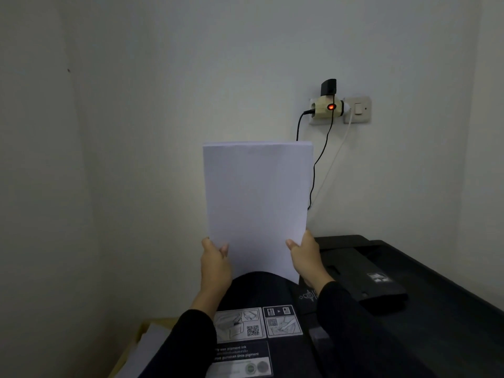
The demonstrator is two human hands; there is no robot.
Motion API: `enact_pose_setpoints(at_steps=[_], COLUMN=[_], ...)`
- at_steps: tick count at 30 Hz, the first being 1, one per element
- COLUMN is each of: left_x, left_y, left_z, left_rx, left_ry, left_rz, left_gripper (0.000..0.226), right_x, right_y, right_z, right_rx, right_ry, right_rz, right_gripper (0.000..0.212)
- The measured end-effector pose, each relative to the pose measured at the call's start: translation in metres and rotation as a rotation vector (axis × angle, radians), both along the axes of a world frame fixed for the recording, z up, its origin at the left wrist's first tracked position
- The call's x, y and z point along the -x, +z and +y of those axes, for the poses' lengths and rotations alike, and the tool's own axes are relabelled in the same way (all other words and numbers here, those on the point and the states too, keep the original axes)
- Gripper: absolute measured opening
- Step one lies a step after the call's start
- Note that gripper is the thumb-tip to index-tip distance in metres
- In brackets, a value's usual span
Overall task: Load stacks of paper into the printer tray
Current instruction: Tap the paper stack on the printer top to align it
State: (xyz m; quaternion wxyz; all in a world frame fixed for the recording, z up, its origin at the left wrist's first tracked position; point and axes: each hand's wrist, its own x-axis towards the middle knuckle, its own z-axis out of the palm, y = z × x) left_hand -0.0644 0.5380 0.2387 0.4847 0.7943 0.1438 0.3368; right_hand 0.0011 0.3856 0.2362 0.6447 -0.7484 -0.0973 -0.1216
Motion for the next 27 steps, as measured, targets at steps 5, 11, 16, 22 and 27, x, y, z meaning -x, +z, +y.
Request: enact_pose_setpoints(at_steps=[5, 11, 16, 22, 27], left_x=[0.003, 0.004, 0.016, 0.024, 0.03], left_y=[0.01, 0.042, 0.04, 0.01, 0.008], left_z=[-0.002, 0.005, 0.011, 0.011, 0.002], left_rx=[-0.006, -0.125, -0.362, -0.434, -0.605], left_ry=[0.106, 0.257, 0.145, 0.053, 0.222], left_rz=[0.001, 0.237, 0.602, 0.843, 0.965], left_gripper=[0.029, 0.035, 0.035, 0.035, 0.035], right_x=[0.007, 0.01, 0.018, 0.027, 0.045], right_y=[0.012, 0.041, 0.033, 0.005, 0.006], right_z=[0.005, 0.008, 0.005, 0.009, 0.013], right_rx=[-0.021, 0.065, 0.243, 0.574, 0.833], right_ry=[-0.094, -0.161, -0.089, -0.018, -0.132], right_rz=[-0.059, 0.046, 0.298, 0.387, 0.256], right_gripper=[0.028, 0.018, 0.028, 0.009, 0.012])
